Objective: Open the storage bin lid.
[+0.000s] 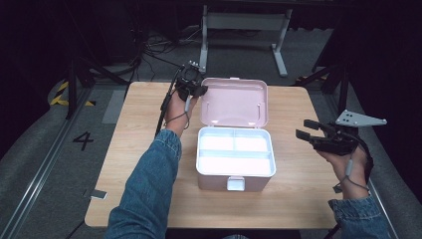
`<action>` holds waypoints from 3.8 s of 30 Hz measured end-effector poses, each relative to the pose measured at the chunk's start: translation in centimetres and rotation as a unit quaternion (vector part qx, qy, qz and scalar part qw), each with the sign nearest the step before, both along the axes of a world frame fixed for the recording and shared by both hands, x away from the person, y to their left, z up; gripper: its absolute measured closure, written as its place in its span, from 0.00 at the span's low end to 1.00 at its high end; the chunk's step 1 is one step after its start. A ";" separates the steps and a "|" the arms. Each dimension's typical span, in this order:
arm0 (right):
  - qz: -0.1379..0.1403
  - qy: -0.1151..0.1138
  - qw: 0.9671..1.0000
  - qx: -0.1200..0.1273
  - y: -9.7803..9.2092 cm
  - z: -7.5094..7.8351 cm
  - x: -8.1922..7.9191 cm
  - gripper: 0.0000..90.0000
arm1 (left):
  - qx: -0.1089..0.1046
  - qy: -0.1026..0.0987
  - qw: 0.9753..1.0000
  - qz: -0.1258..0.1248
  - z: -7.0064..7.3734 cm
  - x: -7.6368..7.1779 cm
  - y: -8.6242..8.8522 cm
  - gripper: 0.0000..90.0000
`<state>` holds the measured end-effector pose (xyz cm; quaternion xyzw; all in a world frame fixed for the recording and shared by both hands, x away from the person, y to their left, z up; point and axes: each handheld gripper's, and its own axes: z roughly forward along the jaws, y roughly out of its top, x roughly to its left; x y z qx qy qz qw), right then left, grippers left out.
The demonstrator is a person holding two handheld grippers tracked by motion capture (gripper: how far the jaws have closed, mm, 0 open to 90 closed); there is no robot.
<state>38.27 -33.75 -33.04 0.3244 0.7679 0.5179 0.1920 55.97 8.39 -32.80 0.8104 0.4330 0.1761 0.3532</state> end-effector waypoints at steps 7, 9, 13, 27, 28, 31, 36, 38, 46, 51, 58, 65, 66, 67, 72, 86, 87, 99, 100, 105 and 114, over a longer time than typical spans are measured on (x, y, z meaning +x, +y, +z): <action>0.001 0.005 1.000 -0.003 0.1 -0.2 0.1 0.50 | 0.007 0.019 1.000 0.005 -0.9 0.6 -0.2 0.83; 0.001 0.006 1.000 -0.004 0.2 -0.3 0.2 0.50 | 0.005 0.026 1.000 0.006 -1.2 0.8 -0.2 0.83; 0.005 0.008 1.000 -0.006 0.4 -0.5 0.3 0.50 | 0.001 0.035 0.999 0.005 -1.7 1.1 -0.1 0.83; 0.005 0.014 1.000 -0.009 0.4 -0.7 0.5 0.50 | 0.005 0.062 0.998 0.005 -2.9 1.8 0.0 0.82; 0.005 0.015 1.000 -0.009 0.4 -0.7 0.5 0.50 | 0.005 0.063 0.998 0.005 -3.0 1.8 0.0 0.82; 0.004 0.015 1.000 -0.006 0.4 -0.8 0.5 0.50 | 0.006 0.071 0.997 0.005 -3.3 2.0 0.0 0.81; 0.006 0.015 1.000 -0.007 0.5 -0.8 0.5 0.50 | 0.012 0.084 0.996 0.006 -3.8 2.2 -0.1 0.81; 0.006 0.015 1.000 -0.006 0.5 -0.8 0.5 0.50 | 0.014 0.087 0.996 0.006 -3.9 2.2 -0.1 0.81; 0.009 0.016 1.000 -0.003 0.5 -0.8 0.6 0.50 | 0.010 0.097 0.995 0.004 -4.4 2.2 0.1 0.79; 0.010 0.019 1.000 0.002 0.5 -0.8 0.5 0.50 | 0.001 0.103 0.995 -0.006 -4.7 2.2 0.5 0.65; 0.003 0.021 1.000 -0.001 0.2 -1.0 0.1 0.50 | -0.034 0.076 0.996 -0.023 -2.9 1.0 1.4 0.54; 0.007 0.023 1.000 -0.005 0.3 -1.2 0.2 0.50 | -0.032 0.014 0.996 -0.078 0.8 -3.5 1.8 0.54; 0.007 0.023 1.000 -0.005 0.3 -1.2 0.3 0.50 | -0.027 0.004 0.996 -0.085 1.3 -4.3 1.9 0.54; 0.007 0.025 1.000 -0.004 0.4 -1.2 0.3 0.50 | -0.027 -0.002 0.995 -0.093 1.8 -5.2 2.1 0.54; 0.008 0.027 1.000 0.000 0.7 -1.0 0.8 0.50 | -0.031 -0.009 0.993 -0.117 3.4 -8.2 3.1 0.52; 0.031 0.045 0.998 -0.017 2.3 -1.3 2.9 0.50 | 0.004 0.002 0.992 -0.128 3.5 -16.2 7.6 0.53; 0.033 0.047 0.998 -0.017 2.4 -1.3 3.0 0.50 | 0.003 0.003 0.992 -0.127 3.3 -16.6 7.9 0.53; 0.035 0.056 0.997 -0.030 1.7 -1.7 3.0 0.48 | 0.037 0.017 0.992 -0.116 0.9 -19.7 9.8 0.50; 0.036 0.061 0.997 -0.033 1.5 -1.8 3.0 0.48 | 0.038 0.017 0.992 -0.115 0.7 -19.8 10.0 0.49; 0.028 0.075 0.996 -0.050 0.8 -2.4 2.9 0.48 | 0.041 0.047 0.992 -0.111 -0.6 -19.6 11.1 0.46; 0.020 0.091 0.993 -0.066 0.4 -3.3 2.9 0.48 | 0.067 0.113 0.988 -0.086 -4.5 -18.8 11.8 0.45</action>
